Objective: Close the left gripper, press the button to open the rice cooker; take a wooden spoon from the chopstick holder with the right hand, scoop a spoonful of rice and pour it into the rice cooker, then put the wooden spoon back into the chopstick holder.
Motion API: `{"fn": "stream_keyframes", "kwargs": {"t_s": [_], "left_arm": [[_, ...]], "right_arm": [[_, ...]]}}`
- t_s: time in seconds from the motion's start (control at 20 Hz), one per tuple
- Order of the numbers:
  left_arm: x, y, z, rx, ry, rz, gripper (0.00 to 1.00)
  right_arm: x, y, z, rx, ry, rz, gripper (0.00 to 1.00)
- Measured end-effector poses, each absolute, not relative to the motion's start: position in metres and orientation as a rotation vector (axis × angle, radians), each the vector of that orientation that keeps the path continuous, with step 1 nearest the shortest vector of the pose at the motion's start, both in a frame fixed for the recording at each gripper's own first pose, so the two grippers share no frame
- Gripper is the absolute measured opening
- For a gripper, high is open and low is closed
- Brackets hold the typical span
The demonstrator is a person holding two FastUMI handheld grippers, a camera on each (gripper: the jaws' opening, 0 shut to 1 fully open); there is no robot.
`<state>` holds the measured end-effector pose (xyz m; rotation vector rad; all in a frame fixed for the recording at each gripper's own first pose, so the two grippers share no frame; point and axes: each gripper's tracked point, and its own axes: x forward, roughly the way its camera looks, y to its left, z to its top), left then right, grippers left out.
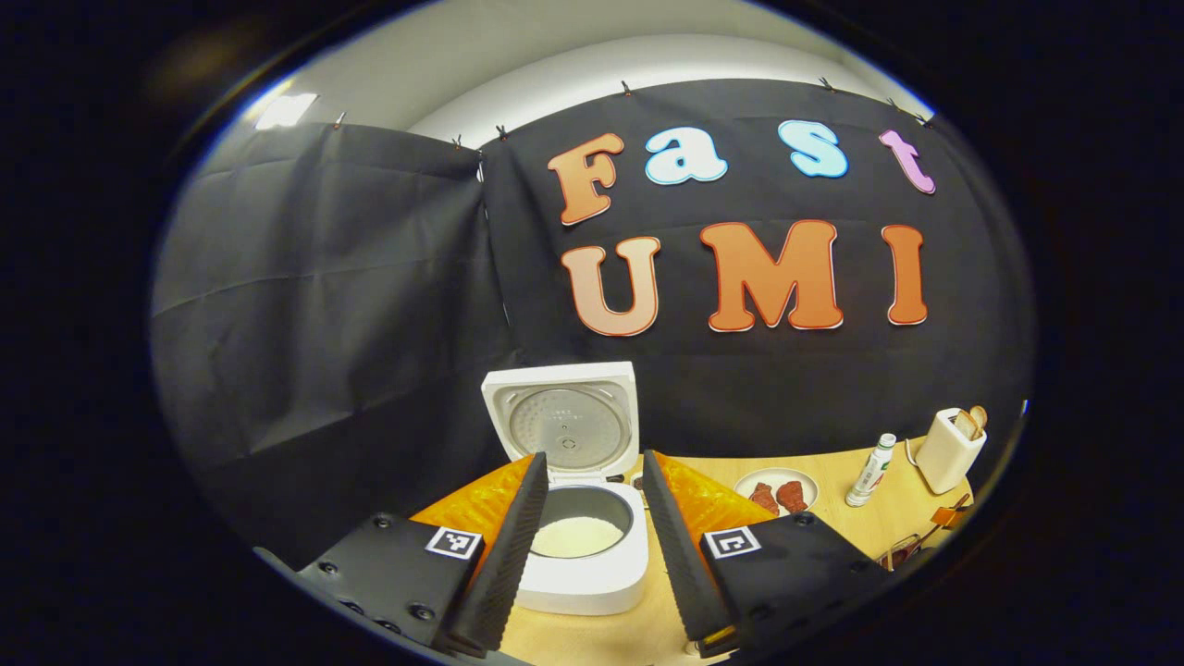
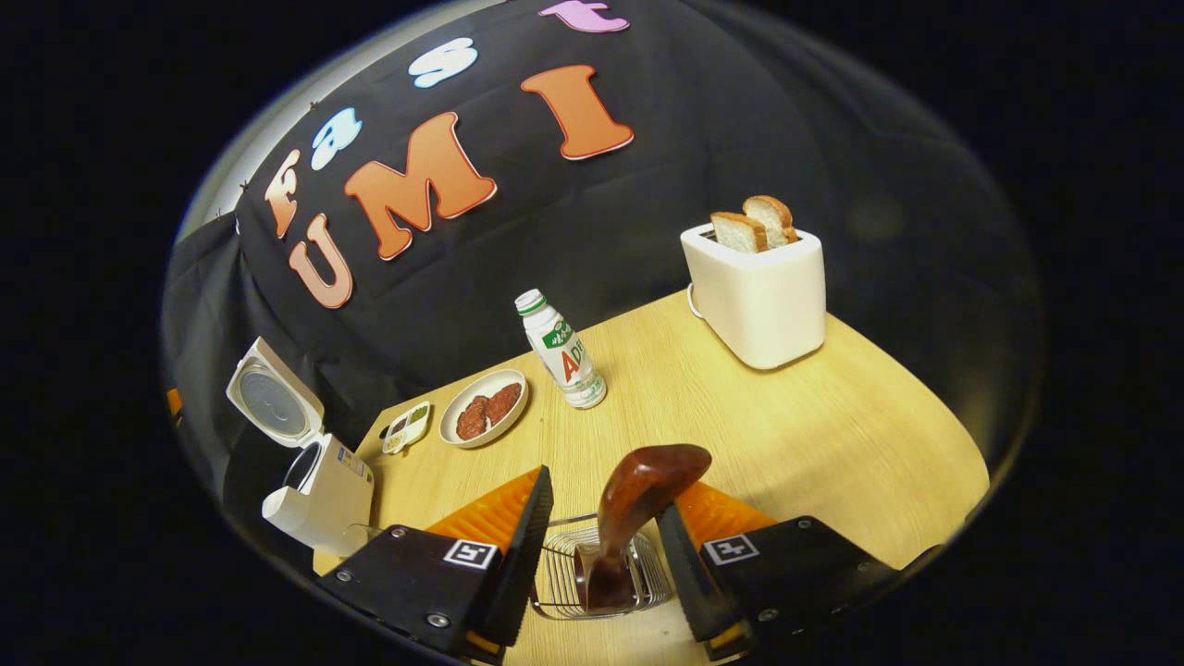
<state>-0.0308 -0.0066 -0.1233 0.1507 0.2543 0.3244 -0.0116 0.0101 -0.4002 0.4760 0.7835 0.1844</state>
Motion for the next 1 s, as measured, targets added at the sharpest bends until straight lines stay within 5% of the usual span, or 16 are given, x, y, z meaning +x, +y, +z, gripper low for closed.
{"fn": "stream_keyframes", "kwargs": {"t_s": [0.05, 0.1, 0.15, 0.4, 0.75, 1.0], "left_arm": [[-0.030, -0.012, -0.124, 0.161, 0.257, 0.320, 0.73], [-0.030, -0.018, -0.124, 0.168, 0.259, 0.315, 0.75], [-0.027, -0.024, -0.123, 0.171, 0.258, 0.307, 0.73], [-0.020, -0.054, -0.124, 0.204, 0.258, 0.254, 0.76], [-0.020, -0.068, -0.143, 0.223, 0.282, 0.220, 0.76], [-0.015, -0.062, -0.153, 0.194, 0.289, 0.189, 0.76]], "right_arm": [[-0.012, 0.008, -0.405, 0.482, 0.781, 0.179, 0.64], [-0.011, 0.008, -0.408, 0.485, 0.775, 0.172, 0.51], [-0.010, 0.007, -0.412, 0.488, 0.776, 0.168, 0.55], [-0.015, 0.011, -0.418, 0.522, 0.775, 0.176, 0.20], [-0.025, 0.010, -0.412, 0.535, 0.792, 0.171, 0.10], [-0.028, 0.008, -0.396, 0.521, 0.741, 0.145, 0.14]]}}
